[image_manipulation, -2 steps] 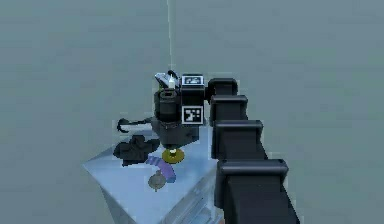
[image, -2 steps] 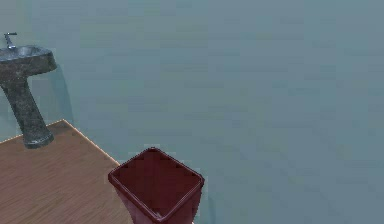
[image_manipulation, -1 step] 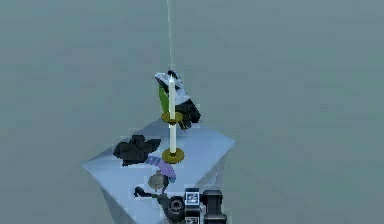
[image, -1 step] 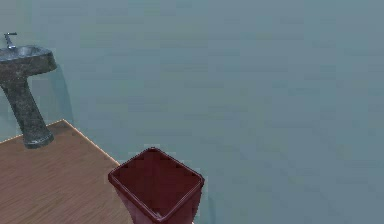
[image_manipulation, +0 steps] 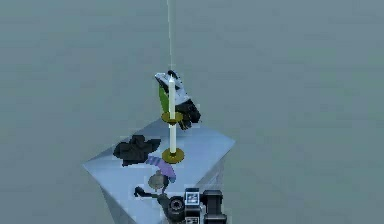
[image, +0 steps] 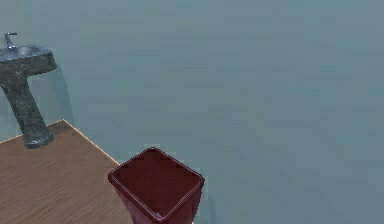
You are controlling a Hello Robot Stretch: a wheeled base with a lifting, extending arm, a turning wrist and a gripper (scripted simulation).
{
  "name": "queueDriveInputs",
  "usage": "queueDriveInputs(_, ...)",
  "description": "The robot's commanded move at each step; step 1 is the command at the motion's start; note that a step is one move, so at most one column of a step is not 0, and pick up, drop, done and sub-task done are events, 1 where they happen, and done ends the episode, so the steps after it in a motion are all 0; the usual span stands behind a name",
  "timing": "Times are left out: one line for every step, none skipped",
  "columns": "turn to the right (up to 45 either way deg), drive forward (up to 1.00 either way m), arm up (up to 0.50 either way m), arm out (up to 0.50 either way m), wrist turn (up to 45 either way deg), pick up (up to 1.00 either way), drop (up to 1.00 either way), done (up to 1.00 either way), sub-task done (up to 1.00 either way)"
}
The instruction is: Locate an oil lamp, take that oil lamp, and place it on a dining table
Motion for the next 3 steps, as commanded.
queueDriveInputs(0.0, 0.0, 0.1, 0.0, 0.0, 0.0, 0.0, 0.0, 0.0)
queueDriveInputs(0.0, 0.0, 0.18, 0.0, 0.0, 0.0, 0.0, 0.0, 0.0)
queueDriveInputs(0.0, 0.0, 0.0, 0.0, -45.0, 0.0, 0.0, 0.0, 0.0)
